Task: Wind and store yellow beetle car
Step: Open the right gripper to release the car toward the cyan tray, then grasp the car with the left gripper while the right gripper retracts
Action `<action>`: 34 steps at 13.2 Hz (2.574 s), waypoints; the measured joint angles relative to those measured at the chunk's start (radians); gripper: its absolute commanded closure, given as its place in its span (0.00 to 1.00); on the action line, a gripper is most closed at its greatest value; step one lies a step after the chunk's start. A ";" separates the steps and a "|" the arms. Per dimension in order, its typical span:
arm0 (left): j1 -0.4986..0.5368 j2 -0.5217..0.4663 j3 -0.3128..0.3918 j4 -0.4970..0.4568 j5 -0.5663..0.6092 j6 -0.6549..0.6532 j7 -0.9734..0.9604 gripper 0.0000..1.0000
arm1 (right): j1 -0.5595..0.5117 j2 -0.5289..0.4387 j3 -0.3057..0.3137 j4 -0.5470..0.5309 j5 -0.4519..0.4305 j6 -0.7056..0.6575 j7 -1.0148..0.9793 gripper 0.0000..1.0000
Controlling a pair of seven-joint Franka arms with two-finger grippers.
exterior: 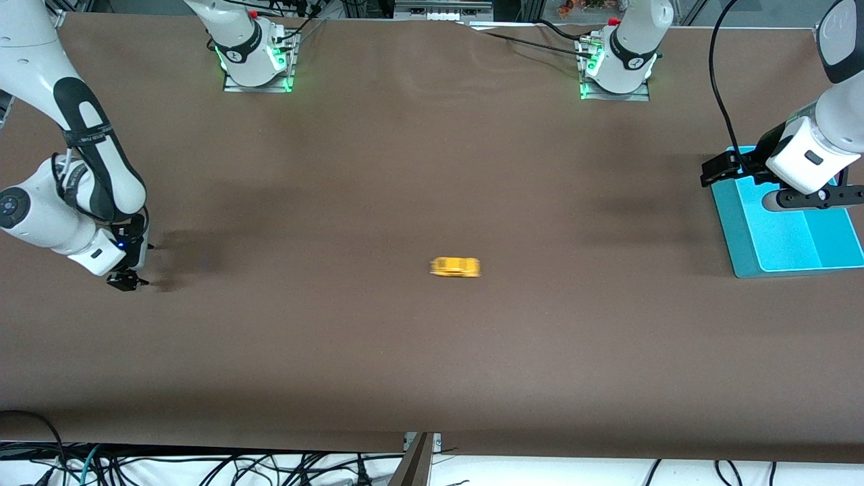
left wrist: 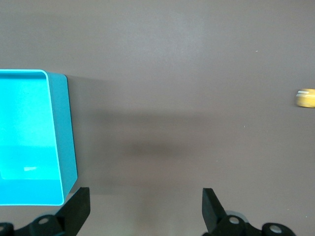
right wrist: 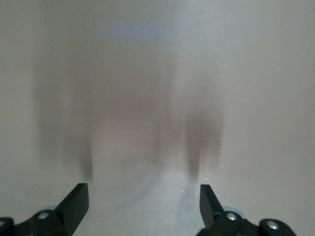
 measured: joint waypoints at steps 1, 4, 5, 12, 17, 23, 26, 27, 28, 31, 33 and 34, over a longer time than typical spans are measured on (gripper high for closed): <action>0.002 0.001 0.001 -0.001 0.000 0.000 0.000 0.00 | 0.000 -0.003 0.002 0.031 0.002 -0.033 0.003 0.00; 0.016 0.012 0.003 -0.008 0.000 0.003 0.000 0.00 | 0.000 -0.019 0.006 0.110 0.007 -0.147 0.076 0.00; 0.020 0.020 0.004 -0.011 0.000 0.008 0.000 0.00 | 0.000 -0.032 0.009 0.128 0.008 -0.190 0.128 0.00; 0.030 0.068 0.004 -0.091 0.001 0.155 0.033 0.00 | 0.033 -0.150 0.020 0.163 0.008 -0.367 0.501 0.00; 0.077 0.115 0.017 -0.183 0.003 0.350 0.366 0.00 | 0.081 -0.222 0.022 0.206 0.008 -0.526 0.782 0.00; 0.103 0.238 0.062 -0.192 0.003 0.483 0.884 0.00 | 0.132 -0.274 0.026 0.317 0.007 -0.784 1.206 0.00; 0.112 0.325 0.086 -0.194 0.003 0.563 1.122 0.00 | 0.174 -0.283 0.035 0.414 0.008 -0.924 1.460 0.00; 0.114 0.356 0.099 -0.194 0.003 0.595 1.204 0.00 | 0.183 -0.284 0.050 0.439 0.008 -0.969 1.554 0.00; 0.116 0.385 0.109 -0.194 0.003 0.630 1.288 0.00 | 0.188 -0.285 0.076 0.466 0.008 -1.008 1.644 0.00; 0.117 0.458 0.130 -0.194 0.003 0.724 1.475 0.00 | 0.197 -0.287 0.146 0.527 0.009 -1.077 1.840 0.00; 0.117 0.485 0.131 -0.192 0.003 0.762 1.569 0.00 | 0.210 -0.291 0.164 0.536 0.009 -1.099 1.863 0.00; 0.117 0.496 0.131 -0.192 0.003 0.771 1.609 0.00 | 0.232 -0.293 0.165 0.536 0.006 -1.104 1.880 0.00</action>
